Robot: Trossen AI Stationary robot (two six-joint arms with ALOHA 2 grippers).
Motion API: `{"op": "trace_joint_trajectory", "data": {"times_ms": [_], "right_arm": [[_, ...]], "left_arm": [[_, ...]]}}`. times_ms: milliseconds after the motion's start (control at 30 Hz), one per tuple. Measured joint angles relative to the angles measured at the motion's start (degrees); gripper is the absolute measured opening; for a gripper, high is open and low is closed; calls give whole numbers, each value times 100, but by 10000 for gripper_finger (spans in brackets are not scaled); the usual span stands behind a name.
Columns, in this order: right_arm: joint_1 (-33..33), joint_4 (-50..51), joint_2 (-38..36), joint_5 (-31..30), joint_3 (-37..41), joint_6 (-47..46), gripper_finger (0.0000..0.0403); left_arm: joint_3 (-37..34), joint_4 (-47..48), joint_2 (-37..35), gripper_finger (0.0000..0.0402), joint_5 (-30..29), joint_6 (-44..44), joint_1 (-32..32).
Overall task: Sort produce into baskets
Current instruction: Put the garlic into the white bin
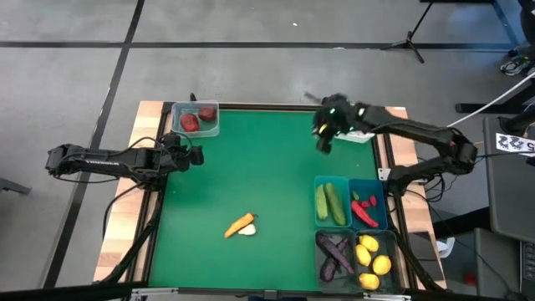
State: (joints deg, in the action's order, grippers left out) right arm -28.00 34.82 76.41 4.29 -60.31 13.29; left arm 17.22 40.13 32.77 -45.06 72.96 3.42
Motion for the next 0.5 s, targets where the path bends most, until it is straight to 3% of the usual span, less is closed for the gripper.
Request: {"op": "trace_joint_trajectory", "data": {"times_ms": [300,500], "right_arm": [[-1928,453,-276,-439,32,-243,85],[-2723,153,-241,-610,609,-557,85]], "left_arm": [[0,-1,0,345,-2,-1,0],[0,-1,0,345,-2,-3,0]]}}
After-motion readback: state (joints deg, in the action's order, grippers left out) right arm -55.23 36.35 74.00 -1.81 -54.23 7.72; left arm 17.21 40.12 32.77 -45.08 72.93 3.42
